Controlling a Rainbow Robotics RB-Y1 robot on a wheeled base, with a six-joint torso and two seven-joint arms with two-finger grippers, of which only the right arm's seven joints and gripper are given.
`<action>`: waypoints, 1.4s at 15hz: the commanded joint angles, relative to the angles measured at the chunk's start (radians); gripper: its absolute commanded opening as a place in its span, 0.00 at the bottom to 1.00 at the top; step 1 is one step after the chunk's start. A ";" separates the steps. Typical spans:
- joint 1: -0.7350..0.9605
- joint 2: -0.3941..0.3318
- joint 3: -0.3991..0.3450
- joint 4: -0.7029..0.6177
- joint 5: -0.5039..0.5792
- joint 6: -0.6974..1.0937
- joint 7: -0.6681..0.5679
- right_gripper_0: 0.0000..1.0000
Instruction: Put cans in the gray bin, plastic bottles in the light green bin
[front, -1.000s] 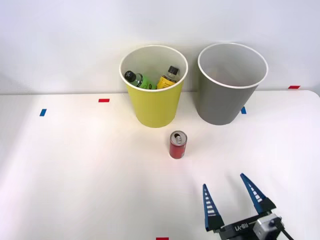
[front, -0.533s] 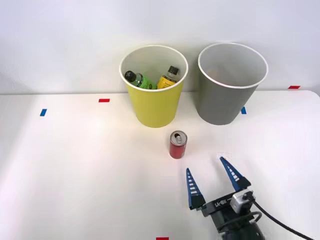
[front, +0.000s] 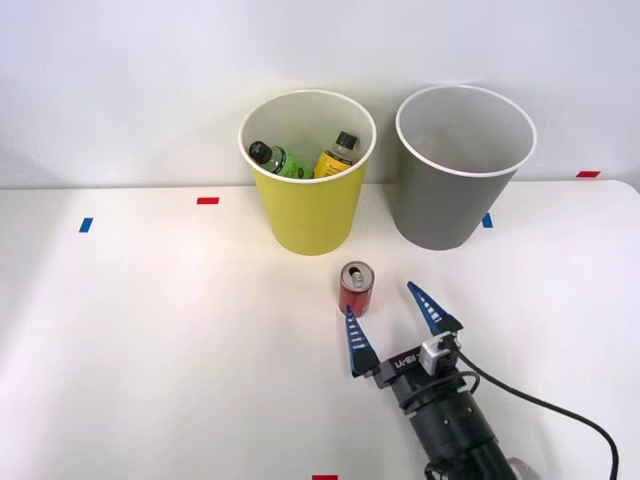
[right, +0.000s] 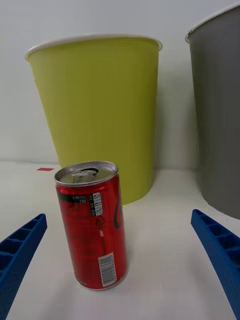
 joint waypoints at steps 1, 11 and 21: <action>-0.086 0.032 0.000 0.087 0.009 0.000 0.002 1.00; -0.191 0.070 -0.013 0.165 0.022 0.036 0.040 1.00; -0.188 0.075 -0.016 0.164 0.019 0.038 0.063 0.17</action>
